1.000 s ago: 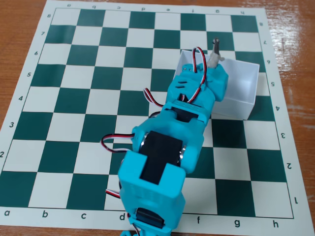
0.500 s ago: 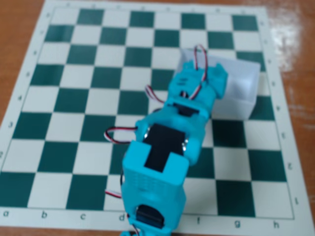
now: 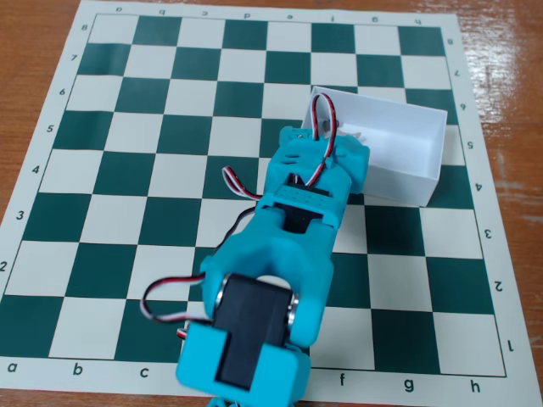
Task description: Grab the toy horse and put it in the box.
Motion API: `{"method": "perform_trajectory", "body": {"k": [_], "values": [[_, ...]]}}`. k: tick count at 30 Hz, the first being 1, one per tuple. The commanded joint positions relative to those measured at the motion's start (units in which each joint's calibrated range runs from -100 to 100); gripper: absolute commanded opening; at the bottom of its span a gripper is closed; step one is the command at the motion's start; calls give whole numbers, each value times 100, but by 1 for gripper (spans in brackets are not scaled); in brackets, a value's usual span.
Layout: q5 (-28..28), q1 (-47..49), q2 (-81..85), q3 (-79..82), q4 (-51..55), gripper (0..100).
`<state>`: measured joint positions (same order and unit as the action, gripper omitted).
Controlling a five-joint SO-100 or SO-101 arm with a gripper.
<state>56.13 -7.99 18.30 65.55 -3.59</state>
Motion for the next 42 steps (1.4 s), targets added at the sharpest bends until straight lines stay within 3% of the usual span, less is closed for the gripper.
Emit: {"method": "perform_trajectory", "body": {"k": [1, 6, 16, 27, 42], "values": [[-72, 185, 1161, 505, 832, 31], [-170, 435, 2737, 1388, 2444, 31], [-209, 742, 5967, 3354, 4661, 31], [-194, 1149, 7533, 3445, 7411, 31], [-223, 1185, 8126, 3445, 7975, 31]]}}
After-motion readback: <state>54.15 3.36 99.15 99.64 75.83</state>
